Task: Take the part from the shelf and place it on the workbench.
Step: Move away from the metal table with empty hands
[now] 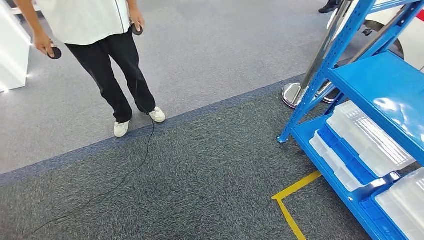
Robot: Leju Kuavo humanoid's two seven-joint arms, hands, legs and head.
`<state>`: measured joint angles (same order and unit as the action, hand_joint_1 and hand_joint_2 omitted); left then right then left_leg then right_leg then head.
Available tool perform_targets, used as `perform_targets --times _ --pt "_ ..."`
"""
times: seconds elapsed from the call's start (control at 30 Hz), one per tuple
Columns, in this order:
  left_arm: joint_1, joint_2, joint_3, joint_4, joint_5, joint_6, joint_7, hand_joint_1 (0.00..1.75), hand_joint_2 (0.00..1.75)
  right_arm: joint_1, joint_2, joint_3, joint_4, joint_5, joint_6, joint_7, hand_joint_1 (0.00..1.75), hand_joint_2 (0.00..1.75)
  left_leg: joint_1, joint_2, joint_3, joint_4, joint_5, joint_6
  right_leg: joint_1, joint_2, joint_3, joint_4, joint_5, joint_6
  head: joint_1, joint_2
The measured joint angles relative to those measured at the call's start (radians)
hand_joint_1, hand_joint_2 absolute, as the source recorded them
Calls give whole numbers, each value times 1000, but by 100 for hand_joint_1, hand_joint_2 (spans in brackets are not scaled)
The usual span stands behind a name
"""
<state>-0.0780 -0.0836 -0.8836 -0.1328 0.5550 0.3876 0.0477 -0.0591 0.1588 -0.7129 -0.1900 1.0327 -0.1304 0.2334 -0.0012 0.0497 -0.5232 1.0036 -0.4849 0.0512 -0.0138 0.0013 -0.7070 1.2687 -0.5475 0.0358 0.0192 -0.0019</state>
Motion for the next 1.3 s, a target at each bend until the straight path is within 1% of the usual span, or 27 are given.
perform_targets --times 0.07,0.13,0.17,0.23,0.3,0.33,0.37,0.43,0.47,0.5,0.53,0.6,0.67,0.73,0.77,0.8,0.87,0.93,0.97,1.0,1.03,1.07,1.13,1.17,1.23,1.27,1.3 --pt "-1 0 0 0 0 0 0 0 0 0 -1 0 0 0 0 1 0 0 0 21 2 5 -7 -6 2 -32 73 -126 54 -3 0 0" --pt "-1 0 0 0 0 1 0 0 0 -2 -2 0 0 0 0 2 0 0 -4 39 4 11 -16 -17 7 -57 121 -217 78 -14 0 0" --pt "-2 0 -1 0 0 2 0 0 0 -3 -2 0 0 0 0 3 0 0 -6 47 6 11 -19 -21 10 -58 125 -227 76 -21 -1 0" --pt "-6 -1 -1 0 0 2 0 0 0 -2 -2 0 0 0 0 3 0 0 -7 57 13 11 -23 -31 9 -39 125 -231 80 -31 0 0" --pt "-9 -1 -1 0 0 3 0 0 0 -1 -2 -1 0 0 0 4 0 0 -4 26 6 40 -47 -42 4 -22 127 -237 85 -41 -1 0" --pt "-9 -1 -1 0 0 4 0 0 0 -2 -2 -1 0 0 0 5 0 0 -1 2 -12 83 -75 -47 1 -13 129 -240 87 -46 -1 0" --pt "-7 -1 -1 0 0 4 0 0 0 -3 -2 -1 0 0 0 5 0 0 2 -22 -39 144 -108 -51 1 -4 128 -240 88 -48 -1 0" --pt "-2 -1 -1 0 1 4 0 0 0 -4 -2 -2 0 0 0 5 0 0 5 -37 -99 269 -157 -55 1 19 126 -239 89 -50 -1 0" --pt "0 -1 -1 0 1 4 0 0 0 -4 -2 -2 0 0 0 5 0 0 6 -39 -114 295 -154 -55 1 32 127 -239 89 -51 -1 0" --pt "0 -1 -1 0 1 4 0 0 0 -3 -2 -3 0 0 0 5 0 0 7 -41 -111 281 -130 -54 1 46 128 -238 89 -50 -1 0" --pt "0 -1 -1 0 2 4 0 0 0 -3 -2 -4 0 0 0 5 0 0 8 -47 -91 230 -92 -52 0 59 130 -237 89 -50 -1 0" --pt "1 -1 -1 0 2 4 0 0 0 -4 -2 -5 0 0 0 5 0 0 12 -89 -35 93 -24 -48 0 84 130 -235 89 -45 -1 0" --pt "0 -1 -1 0 2 4 0 0 0 -6 -1 -5 0 0 0 5 0 0 13 -124 -11 25 -7 -45 -1 106 122 -234 93 -33 -1 0" --pt "-3 -1 -1 0 3 4 0 0 0 -3 -1 -5 0 0 0 5 0 0 11 -113 -9 16 -5 -37 -3 125 114 -237 100 -17 -1 0" --pt "-4 -1 -1 0 4 4 0 0 0 -1 -2 -6 0 0 -1 5 0 0 11 -102 -7 11 -1 -30 -4 117 110 -234 98 -11 0 0" --pt "-4 -1 -1 0 7 4 0 0 0 0 -2 -6 0 0 -1 5 0 0 12 -89 -5 5 4 -22 -3 95 102 -218 86 -8 0 0" --pt "-3 -1 -1 0 10 4 -1 0 0 -2 -2 -7 0 0 -1 5 0 0 11 -61 -5 -2 10 -10 -1 35 59 -129 31 -4 2 0" --pt "1 -1 -1 0 11 4 -2 0 0 -4 -2 -7 0 0 -1 5 0 0 6 -31 -7 -2 9 -5 -1 9 1 -4 -28 1 3 0" --pt "2 -1 -1 0 12 4 -2 0 0 -4 -2 -7 0 0 -1 5 0 0 5 -16 -8 -1 8 -4 -1 5 -14 32 -36 2 3 0" --pt "2 -1 -1 0 12 4 -2 0 0 -3 -2 -7 0 0 -1 6 0 0 3 -3 -8 0 6 -4 -2 2 -9 30 -25 3 3 0" --pt "1 -1 -1 0 12 4 -2 0 0 -2 -3 -7 0 0 -1 6 0 0 3 9 -7 1 4 -5 -1 -3 17 -13 3 2 3 0" --pt "0 -1 -1 0 12 4 -2 0 0 -1 -4 -7 0 0 -1 6 0 0 2 19 -5 2 2 -7 0 -17 58 -84 36 -1 3 0" --pt "-2 -1 -1 0 12 4 -2 0 0 -3 -5 -7 0 0 -1 6 0 0 -2 38 -1 7 -5 -15 9 -49 122 -205 74 -14 3 0" --pt "-2 -1 -1 0 12 4 -2 0 0 -4 -5 -8 0 0 -1 6 0 0 -4 46 0 8 -7 -20 13 -57 134 -232 78 -21 2 0" --pt "-5 -2 -1 0 11 4 -2 0 0 -3 -5 -8 0 0 0 6 0 0 -7 62 5 6 -10 -29 16 -43 132 -239 79 -32 2 0" --pt "-7 -2 -1 0 11 4 -2 0 0 -2 -5 -8 0 0 0 6 0 0 -6 59 6 9 -13 -34 12 -34 133 -243 81 -37 2 0" --pt "-8 -2 -1 0 11 4 -2 0 0 -2 -5 -8 0 0 0 6 0 0 -5 42 4 21 -24 -40 8 -26 135 -247 84 -43 2 0"
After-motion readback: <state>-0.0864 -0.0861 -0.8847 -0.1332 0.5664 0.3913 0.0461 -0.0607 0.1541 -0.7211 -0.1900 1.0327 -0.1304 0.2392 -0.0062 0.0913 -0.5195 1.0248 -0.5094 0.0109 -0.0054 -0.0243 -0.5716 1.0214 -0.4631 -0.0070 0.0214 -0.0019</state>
